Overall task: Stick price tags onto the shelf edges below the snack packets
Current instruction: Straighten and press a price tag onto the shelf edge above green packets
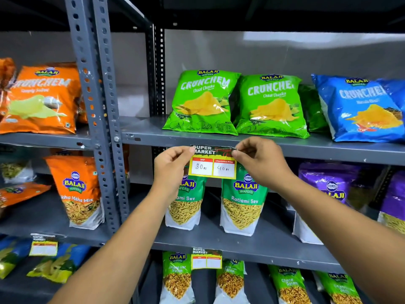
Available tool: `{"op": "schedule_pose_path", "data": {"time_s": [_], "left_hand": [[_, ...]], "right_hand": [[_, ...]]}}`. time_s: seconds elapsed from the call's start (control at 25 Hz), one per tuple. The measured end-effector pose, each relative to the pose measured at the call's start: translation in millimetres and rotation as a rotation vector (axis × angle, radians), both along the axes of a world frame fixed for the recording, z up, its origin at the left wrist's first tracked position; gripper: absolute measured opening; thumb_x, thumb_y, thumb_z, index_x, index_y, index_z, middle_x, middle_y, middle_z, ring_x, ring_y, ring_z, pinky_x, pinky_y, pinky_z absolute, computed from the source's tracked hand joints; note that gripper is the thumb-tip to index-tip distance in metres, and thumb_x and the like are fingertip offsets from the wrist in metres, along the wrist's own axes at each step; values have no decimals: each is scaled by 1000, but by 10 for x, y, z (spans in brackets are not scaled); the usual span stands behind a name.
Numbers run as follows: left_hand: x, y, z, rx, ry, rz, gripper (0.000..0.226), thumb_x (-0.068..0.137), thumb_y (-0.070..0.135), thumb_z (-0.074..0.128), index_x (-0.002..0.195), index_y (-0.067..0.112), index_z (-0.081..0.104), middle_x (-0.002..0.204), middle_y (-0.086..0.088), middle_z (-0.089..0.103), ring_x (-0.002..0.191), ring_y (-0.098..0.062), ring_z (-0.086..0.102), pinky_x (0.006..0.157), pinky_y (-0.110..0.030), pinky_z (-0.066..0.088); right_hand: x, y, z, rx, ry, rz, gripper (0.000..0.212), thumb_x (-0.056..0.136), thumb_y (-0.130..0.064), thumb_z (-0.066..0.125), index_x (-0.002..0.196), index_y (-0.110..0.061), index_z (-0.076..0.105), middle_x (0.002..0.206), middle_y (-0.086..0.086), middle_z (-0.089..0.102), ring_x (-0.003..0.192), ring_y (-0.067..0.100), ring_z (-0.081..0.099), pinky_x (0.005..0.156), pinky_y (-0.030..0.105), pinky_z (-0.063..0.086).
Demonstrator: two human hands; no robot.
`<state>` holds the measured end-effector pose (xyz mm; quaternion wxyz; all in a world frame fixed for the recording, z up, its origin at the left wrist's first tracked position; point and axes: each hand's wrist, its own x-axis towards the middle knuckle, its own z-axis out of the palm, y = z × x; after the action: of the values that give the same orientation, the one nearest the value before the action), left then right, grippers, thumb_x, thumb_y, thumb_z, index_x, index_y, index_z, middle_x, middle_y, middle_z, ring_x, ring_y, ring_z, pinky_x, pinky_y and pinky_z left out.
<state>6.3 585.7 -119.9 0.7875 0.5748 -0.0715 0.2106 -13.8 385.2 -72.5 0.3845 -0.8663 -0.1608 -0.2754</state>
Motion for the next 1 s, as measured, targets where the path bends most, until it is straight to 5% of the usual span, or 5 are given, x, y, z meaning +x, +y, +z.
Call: {"op": "schedule_pose_path", "data": {"time_s": [0.28, 0.44, 0.6, 1.0], "left_hand": [[-3, -82, 161, 205, -9, 124, 16, 82, 14, 70, 68, 20, 71, 63, 5, 70, 58, -6, 62, 68, -34, 53], [58, -92, 208, 256, 17, 182, 16, 80, 19, 73, 64, 23, 72, 72, -2, 72, 70, -17, 65, 78, -45, 56], [168, -111, 215, 313, 69, 273, 12, 78, 29, 74, 67, 24, 74, 74, 1, 75, 76, -19, 70, 83, -47, 58], [285, -188, 224, 429, 133, 447, 15, 81, 33, 71, 68, 25, 70, 68, 12, 67, 78, -17, 68, 76, -32, 54]], "right_hand": [[58, -48, -38, 100, 36, -42, 8, 82, -22, 70, 90, -24, 68, 72, -6, 68, 69, 10, 61, 75, 30, 51], [113, -42, 31, 68, 39, -127, 7, 81, -28, 70, 77, -23, 71, 69, -9, 66, 70, 10, 61, 71, 27, 48], [232, 27, 60, 77, 73, -192, 15, 79, -34, 70, 66, -32, 63, 75, -7, 71, 78, 16, 66, 75, 39, 57], [363, 124, 92, -19, 117, -324, 9, 79, -38, 68, 77, -29, 68, 88, -3, 74, 95, 23, 63, 81, 41, 53]]}}
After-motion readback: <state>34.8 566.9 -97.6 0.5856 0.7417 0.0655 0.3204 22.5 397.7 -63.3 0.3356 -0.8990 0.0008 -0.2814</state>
